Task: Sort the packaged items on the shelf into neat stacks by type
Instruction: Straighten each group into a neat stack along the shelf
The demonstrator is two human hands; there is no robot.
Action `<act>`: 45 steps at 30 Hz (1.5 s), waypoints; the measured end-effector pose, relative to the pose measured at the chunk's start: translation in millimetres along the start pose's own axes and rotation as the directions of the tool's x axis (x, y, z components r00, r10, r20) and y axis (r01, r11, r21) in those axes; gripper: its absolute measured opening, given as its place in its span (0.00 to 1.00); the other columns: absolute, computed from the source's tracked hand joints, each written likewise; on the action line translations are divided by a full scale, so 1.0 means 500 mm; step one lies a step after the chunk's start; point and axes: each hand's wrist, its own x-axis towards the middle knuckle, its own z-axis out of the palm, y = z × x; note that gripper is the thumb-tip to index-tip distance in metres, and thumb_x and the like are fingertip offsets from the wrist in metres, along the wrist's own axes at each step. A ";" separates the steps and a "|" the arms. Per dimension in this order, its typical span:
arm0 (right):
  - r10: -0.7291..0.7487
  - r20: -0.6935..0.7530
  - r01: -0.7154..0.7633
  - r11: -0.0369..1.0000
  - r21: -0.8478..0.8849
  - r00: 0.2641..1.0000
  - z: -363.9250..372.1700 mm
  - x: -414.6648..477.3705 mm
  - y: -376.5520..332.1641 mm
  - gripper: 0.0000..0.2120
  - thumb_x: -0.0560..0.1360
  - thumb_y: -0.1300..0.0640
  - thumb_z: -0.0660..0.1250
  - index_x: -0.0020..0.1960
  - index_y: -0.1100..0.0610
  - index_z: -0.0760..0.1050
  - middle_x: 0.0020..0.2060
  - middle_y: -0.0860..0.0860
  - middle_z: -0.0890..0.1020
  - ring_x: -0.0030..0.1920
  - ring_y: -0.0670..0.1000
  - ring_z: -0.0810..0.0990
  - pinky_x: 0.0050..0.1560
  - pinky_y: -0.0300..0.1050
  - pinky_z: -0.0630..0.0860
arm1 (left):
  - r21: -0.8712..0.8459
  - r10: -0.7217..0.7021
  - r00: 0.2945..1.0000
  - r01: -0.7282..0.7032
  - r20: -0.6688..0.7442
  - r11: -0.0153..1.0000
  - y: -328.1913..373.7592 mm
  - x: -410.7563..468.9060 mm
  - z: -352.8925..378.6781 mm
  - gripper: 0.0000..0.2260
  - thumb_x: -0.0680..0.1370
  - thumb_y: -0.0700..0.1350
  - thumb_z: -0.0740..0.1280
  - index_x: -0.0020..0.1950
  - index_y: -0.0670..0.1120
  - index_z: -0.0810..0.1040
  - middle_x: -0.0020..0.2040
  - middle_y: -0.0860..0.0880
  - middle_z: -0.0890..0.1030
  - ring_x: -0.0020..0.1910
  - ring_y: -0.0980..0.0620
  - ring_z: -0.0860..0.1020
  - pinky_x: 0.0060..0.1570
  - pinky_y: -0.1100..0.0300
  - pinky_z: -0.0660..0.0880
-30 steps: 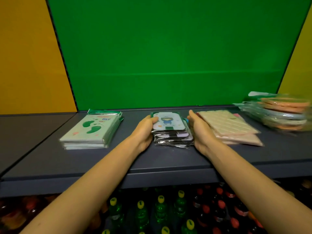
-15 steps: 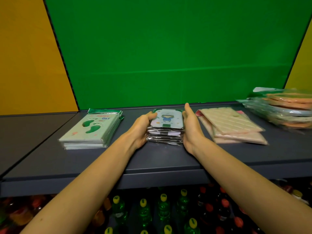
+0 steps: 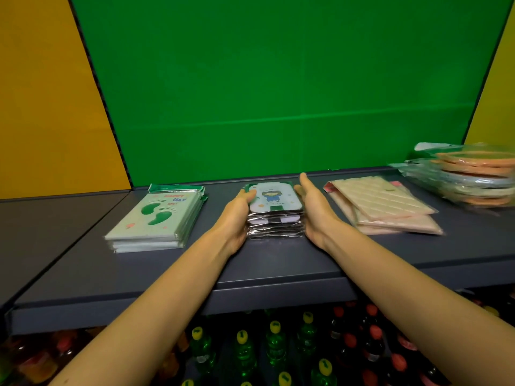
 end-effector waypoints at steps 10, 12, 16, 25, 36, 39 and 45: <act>-0.017 0.342 0.161 0.904 -0.397 0.940 -0.055 -0.002 0.005 0.16 0.74 0.58 0.68 0.60 0.49 0.71 0.54 0.43 0.81 0.51 0.41 0.81 0.50 0.29 0.76 | 0.341 0.033 0.970 -0.116 0.240 0.933 0.004 -0.024 -0.056 0.07 0.78 0.45 0.63 0.55 0.55 0.73 0.52 0.60 0.80 0.41 0.68 0.81 0.42 0.71 0.76; -0.070 0.364 0.244 0.855 -0.458 0.929 -0.071 -0.006 0.018 0.30 0.72 0.66 0.70 0.64 0.44 0.60 0.51 0.33 0.77 0.46 0.30 0.79 0.46 0.22 0.72 | 0.458 0.063 0.958 -0.191 0.280 0.868 -0.003 -0.022 -0.079 0.24 0.73 0.38 0.70 0.65 0.54 0.67 0.55 0.60 0.80 0.47 0.67 0.80 0.46 0.73 0.76; -0.135 0.359 0.339 0.726 -0.598 0.923 -0.073 -0.011 0.027 0.40 0.72 0.66 0.70 0.75 0.52 0.52 0.48 0.29 0.69 0.46 0.26 0.75 0.45 0.17 0.67 | 0.582 0.136 0.950 -0.282 0.282 0.763 -0.006 -0.033 -0.082 0.34 0.72 0.34 0.71 0.67 0.57 0.56 0.49 0.68 0.74 0.40 0.79 0.76 0.42 0.81 0.71; -0.266 0.374 0.457 0.430 -0.779 0.888 -0.069 -0.025 0.025 0.36 0.73 0.54 0.70 0.76 0.55 0.56 0.65 0.47 0.75 0.64 0.44 0.73 0.63 0.32 0.66 | 0.660 0.204 0.954 -0.300 0.221 0.689 -0.002 -0.054 -0.074 0.34 0.71 0.38 0.73 0.72 0.52 0.61 0.49 0.67 0.75 0.42 0.78 0.76 0.45 0.82 0.71; -0.190 0.355 0.383 0.687 -0.617 0.915 -0.078 -0.009 0.029 0.28 0.74 0.56 0.69 0.72 0.53 0.65 0.54 0.34 0.75 0.50 0.30 0.75 0.54 0.22 0.70 | 0.659 0.199 0.966 -0.256 0.162 0.708 0.011 -0.088 -0.038 0.31 0.76 0.37 0.66 0.76 0.43 0.56 0.48 0.71 0.64 0.33 0.85 0.69 0.35 0.86 0.66; -0.184 0.357 0.383 0.669 -0.637 0.916 -0.079 -0.005 0.032 0.27 0.74 0.53 0.69 0.71 0.50 0.66 0.57 0.37 0.76 0.58 0.38 0.76 0.61 0.32 0.69 | 0.645 0.184 0.968 -0.249 0.168 0.722 0.011 -0.085 -0.040 0.31 0.76 0.37 0.66 0.76 0.44 0.56 0.48 0.71 0.66 0.35 0.84 0.71 0.36 0.85 0.67; -0.191 0.338 0.385 0.553 -0.739 0.922 -0.073 -0.007 0.029 0.34 0.69 0.47 0.72 0.71 0.45 0.63 0.63 0.45 0.78 0.63 0.45 0.76 0.66 0.42 0.70 | 0.611 0.174 0.972 -0.236 0.160 0.756 0.008 -0.066 -0.055 0.35 0.75 0.38 0.68 0.77 0.42 0.53 0.47 0.72 0.66 0.34 0.85 0.70 0.35 0.85 0.67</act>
